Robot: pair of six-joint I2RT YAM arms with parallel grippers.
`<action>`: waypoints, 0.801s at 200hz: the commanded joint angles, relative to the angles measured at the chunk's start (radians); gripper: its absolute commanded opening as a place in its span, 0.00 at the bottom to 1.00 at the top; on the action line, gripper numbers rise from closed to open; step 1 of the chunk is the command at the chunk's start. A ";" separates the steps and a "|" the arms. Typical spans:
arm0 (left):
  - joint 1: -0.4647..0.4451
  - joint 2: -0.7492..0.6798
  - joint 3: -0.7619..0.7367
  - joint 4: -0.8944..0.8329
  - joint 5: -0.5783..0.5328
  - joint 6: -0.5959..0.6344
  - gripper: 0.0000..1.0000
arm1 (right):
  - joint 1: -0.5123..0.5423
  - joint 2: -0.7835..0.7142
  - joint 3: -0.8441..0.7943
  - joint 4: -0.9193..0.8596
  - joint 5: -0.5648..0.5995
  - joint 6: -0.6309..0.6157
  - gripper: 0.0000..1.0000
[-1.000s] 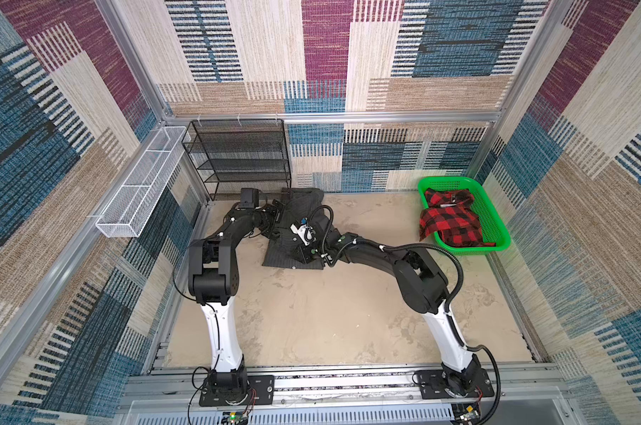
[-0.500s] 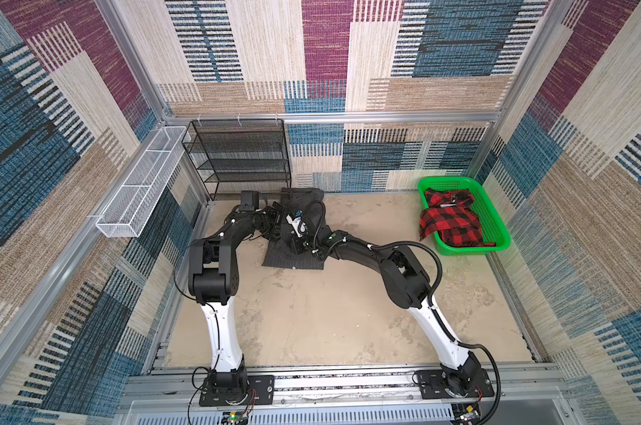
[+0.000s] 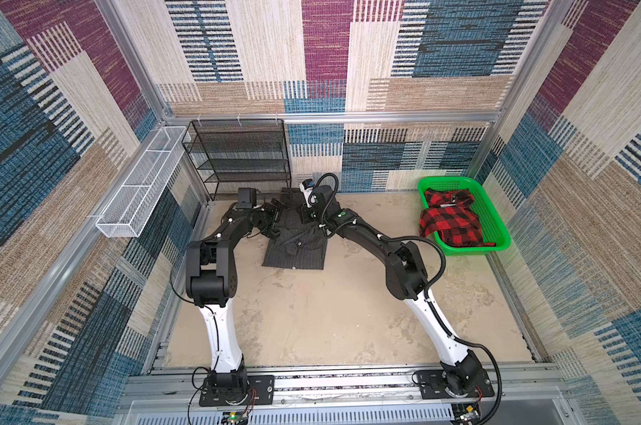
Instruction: Fold and stack the long sleeve shirts
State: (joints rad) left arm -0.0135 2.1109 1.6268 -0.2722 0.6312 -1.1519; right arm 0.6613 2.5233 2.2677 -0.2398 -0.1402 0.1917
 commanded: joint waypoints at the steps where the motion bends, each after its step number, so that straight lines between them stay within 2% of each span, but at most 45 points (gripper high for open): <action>1: 0.002 0.015 0.022 0.015 0.002 -0.015 0.99 | 0.035 -0.150 -0.201 0.041 -0.025 -0.056 0.20; 31: 0.006 0.010 0.025 0.017 0.002 -0.017 0.99 | 0.073 -0.299 -0.488 0.122 -0.024 -0.045 0.20; 56: 0.006 0.009 0.025 0.027 0.005 -0.026 0.99 | 0.090 -0.339 -0.615 0.182 -0.033 -0.027 0.20; 92: 0.006 -0.003 0.016 0.033 0.011 -0.029 0.99 | 0.093 -0.285 -0.607 0.211 -0.010 -0.015 0.19; 160: 0.006 -0.028 -0.012 0.053 0.020 -0.038 0.99 | 0.073 -0.122 -0.409 0.236 -0.058 0.023 0.17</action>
State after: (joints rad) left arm -0.0086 2.0956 1.6230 -0.2497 0.6350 -1.1755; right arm 0.7422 2.3703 1.8126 -0.0570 -0.1776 0.1864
